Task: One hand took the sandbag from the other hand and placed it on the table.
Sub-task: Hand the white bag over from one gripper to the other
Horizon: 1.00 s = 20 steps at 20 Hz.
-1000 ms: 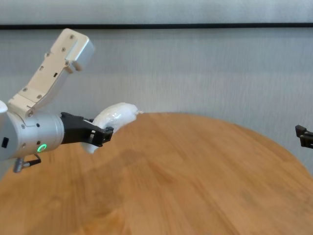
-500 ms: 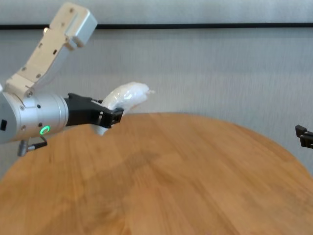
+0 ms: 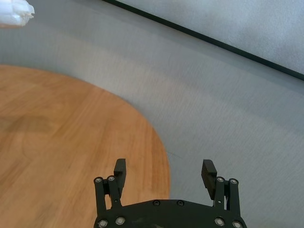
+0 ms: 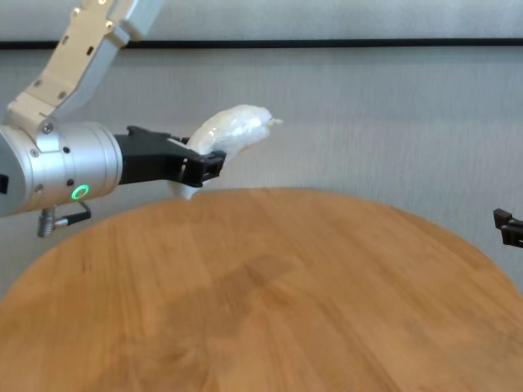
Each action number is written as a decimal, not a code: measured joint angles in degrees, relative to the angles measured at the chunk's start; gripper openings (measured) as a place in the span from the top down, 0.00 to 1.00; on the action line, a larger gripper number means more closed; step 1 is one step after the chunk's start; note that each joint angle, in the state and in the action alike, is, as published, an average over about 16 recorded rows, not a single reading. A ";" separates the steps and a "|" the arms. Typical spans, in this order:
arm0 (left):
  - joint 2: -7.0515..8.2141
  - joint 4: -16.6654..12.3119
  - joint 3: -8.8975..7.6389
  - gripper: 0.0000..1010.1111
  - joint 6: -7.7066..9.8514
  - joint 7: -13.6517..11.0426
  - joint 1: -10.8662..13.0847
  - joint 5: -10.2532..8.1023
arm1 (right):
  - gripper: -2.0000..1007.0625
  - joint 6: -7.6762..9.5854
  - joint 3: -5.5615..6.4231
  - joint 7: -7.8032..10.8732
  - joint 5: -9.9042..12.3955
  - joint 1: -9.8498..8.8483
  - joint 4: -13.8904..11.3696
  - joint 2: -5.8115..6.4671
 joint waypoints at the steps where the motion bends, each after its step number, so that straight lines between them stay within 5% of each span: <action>1: 0.06 -0.47 0.07 0.59 -0.15 -0.31 0.11 -0.03 | 0.01 0.00 0.00 0.00 0.00 0.00 0.00 0.00; 20: 2.42 -6.34 3.72 0.59 -2.71 -5.42 0.97 -1.61 | 0.01 0.00 0.00 0.00 0.00 0.00 0.00 0.00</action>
